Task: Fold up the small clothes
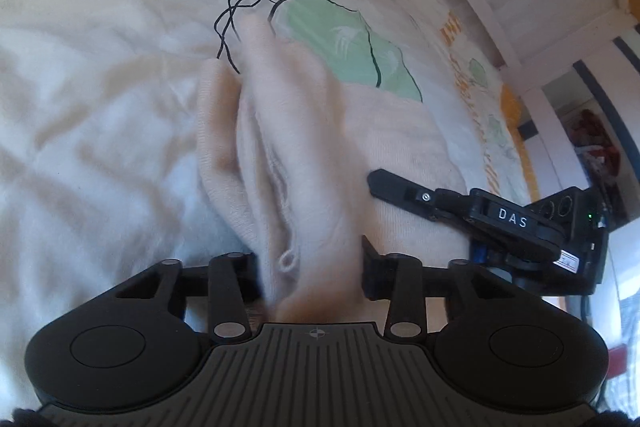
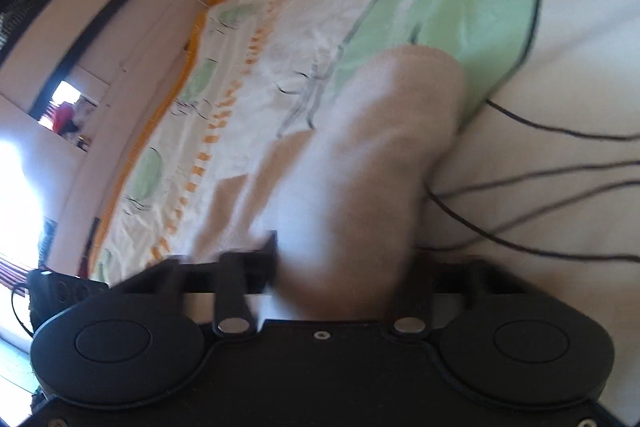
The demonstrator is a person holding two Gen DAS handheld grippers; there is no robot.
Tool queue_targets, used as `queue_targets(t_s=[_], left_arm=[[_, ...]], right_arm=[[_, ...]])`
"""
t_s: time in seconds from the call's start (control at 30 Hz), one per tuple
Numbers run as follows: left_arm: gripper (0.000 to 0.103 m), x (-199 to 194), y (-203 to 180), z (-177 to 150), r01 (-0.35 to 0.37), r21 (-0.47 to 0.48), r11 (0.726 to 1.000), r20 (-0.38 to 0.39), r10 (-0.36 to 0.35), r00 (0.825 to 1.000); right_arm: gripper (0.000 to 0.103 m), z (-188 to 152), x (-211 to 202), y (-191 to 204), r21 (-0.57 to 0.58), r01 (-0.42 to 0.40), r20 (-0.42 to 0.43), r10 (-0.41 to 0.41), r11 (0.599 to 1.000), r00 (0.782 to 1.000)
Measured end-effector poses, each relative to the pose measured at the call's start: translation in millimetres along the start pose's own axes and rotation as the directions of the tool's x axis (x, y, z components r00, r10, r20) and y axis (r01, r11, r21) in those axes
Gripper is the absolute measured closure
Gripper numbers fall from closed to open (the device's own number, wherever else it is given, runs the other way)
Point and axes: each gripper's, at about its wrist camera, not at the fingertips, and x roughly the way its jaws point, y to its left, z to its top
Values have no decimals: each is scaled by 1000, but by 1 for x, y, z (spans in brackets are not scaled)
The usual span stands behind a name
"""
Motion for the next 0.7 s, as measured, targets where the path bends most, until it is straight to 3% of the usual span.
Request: queue_targets(t_s=[0.23, 0.53, 0.7], left_arm=[[74, -17, -38, -19, 72, 70, 995, 9, -73, 997], [74, -22, -90, -113, 149, 100, 984, -118, -137, 984], [73, -37, -97, -160, 145, 78, 986, -129, -134, 983]], right_arm=[[58, -25, -54, 24, -50, 61, 49, -59, 997, 997], [58, -96, -144, 15, 23, 118, 7, -118, 993, 993], [55, -134, -175, 22, -36, 154, -17, -155, 987, 988]])
